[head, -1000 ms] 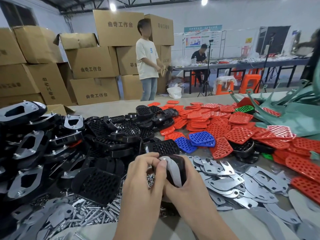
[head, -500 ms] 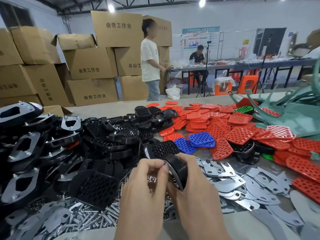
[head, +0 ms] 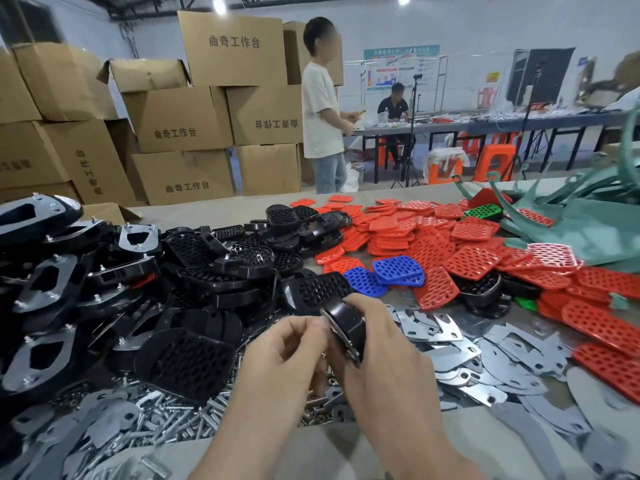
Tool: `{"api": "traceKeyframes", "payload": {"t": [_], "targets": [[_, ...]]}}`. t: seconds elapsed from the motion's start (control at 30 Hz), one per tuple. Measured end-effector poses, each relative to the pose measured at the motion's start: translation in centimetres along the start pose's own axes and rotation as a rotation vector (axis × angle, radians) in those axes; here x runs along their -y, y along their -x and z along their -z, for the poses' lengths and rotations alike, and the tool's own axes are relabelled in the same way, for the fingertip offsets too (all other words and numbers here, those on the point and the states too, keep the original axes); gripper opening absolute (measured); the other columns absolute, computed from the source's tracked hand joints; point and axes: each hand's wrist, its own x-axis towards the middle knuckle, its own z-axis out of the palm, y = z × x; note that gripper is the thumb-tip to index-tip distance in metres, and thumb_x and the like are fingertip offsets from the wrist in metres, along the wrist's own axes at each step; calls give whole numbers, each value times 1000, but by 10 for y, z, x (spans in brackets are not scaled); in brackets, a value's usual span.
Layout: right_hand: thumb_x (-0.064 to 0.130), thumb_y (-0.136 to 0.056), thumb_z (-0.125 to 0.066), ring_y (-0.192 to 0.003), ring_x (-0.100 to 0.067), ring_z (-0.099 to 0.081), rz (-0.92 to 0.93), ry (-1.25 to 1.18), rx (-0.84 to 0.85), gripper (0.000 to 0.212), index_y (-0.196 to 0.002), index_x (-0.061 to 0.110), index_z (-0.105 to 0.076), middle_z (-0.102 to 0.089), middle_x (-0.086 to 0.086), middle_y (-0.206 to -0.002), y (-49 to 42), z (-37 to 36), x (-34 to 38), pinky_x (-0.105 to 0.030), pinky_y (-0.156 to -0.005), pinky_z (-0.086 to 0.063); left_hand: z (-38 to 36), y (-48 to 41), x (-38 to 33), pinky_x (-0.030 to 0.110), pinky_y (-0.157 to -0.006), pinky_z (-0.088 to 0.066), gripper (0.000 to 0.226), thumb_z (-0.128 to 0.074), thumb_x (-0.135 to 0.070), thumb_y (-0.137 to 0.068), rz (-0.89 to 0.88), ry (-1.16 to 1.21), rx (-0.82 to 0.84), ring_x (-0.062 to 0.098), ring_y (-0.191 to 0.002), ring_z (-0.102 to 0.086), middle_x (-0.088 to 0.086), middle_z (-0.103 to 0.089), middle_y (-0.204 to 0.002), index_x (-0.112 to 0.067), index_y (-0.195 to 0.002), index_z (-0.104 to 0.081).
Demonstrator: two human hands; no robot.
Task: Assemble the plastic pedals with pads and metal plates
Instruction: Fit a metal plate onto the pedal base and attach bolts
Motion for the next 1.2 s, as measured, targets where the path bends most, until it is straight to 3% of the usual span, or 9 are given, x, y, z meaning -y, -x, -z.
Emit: {"api": "traceKeyframes", "payload": {"t": [0.1,0.17,0.37,0.53,0.7,0.83,1.0,1.1,1.2], "targets": [[42,-79,-81,-79,-12,-61,0,-26,-21,50,-113,37,-44,-69,15,-90,0,0,-2,-25,-47,-34,6,1,6,13,-60,-44,11,-64,-26,-92,-418,-456,-103,4,-66,-61,-12,-64,-75,-27,-81,-65],[40,-81,-79,-96,-14,-52,-8,-96,-4,49,-113,40,-42,-69,13,-90,1,0,-3,-29,-50,-38,9,2,7,18,-66,-49,5,-61,-28,-91,-489,-505,-85,8,-76,-64,-11,-64,-84,-29,-86,-64],[40,-85,-77,-93,-13,-56,15,-153,20,50,-117,44,-39,-70,13,-100,1,6,-4,-34,-56,-41,5,3,-7,23,-47,-46,31,-66,-48,-81,-32,18,80,16,-49,-54,2,-60,-60,-18,-76,-71],[31,-81,-83,-81,-17,-69,70,-65,31,56,-116,39,-40,-69,12,-98,0,8,-2,-32,-55,-44,8,2,-9,20,-45,-43,28,-68,-35,-80,210,396,189,14,-49,-49,7,-56,-63,-10,-68,-72],[34,-85,-80,-95,-14,-55,46,-122,51,51,-112,42,-37,-68,13,-96,-1,4,-4,-32,-59,-38,9,3,3,10,-57,-42,16,-60,-36,-95,-341,-320,-45,5,-60,-61,-8,-65,-70,-28,-82,-66],[36,-88,-76,-101,-13,-47,53,-162,61,46,-109,42,-37,-65,13,-91,0,4,-4,-32,-55,-37,11,3,10,13,-72,-46,15,-52,-40,-95,-603,-571,-104,4,-85,-62,-15,-60,-87,-29,-90,-62],[44,-89,-68,-93,-7,-54,-78,-261,104,37,-104,51,-35,-62,19,-86,-4,6,-7,-32,-61,-41,10,-2,13,7,-62,-44,10,-57,-43,-93,-428,-425,-72,2,-75,-65,-19,-68,-84,-38,-87,-63],[38,-89,-72,-75,-3,-62,-338,-551,33,31,-99,48,-44,-64,24,-84,-10,6,-12,-26,-62,-49,15,-8,25,13,-69,-46,14,-54,-38,-99,-310,-679,47,0,-78,-62,-20,-67,-85,-36,-87,-63],[22,-85,-79,-70,-2,-65,-647,-917,-32,29,-103,34,-59,-68,18,-80,-18,8,-20,-18,-63,-54,16,-11,34,25,-92,-42,14,-47,-36,-103,-264,-980,185,2,-104,-49,-23,-58,-103,-35,-103,-61]]}}
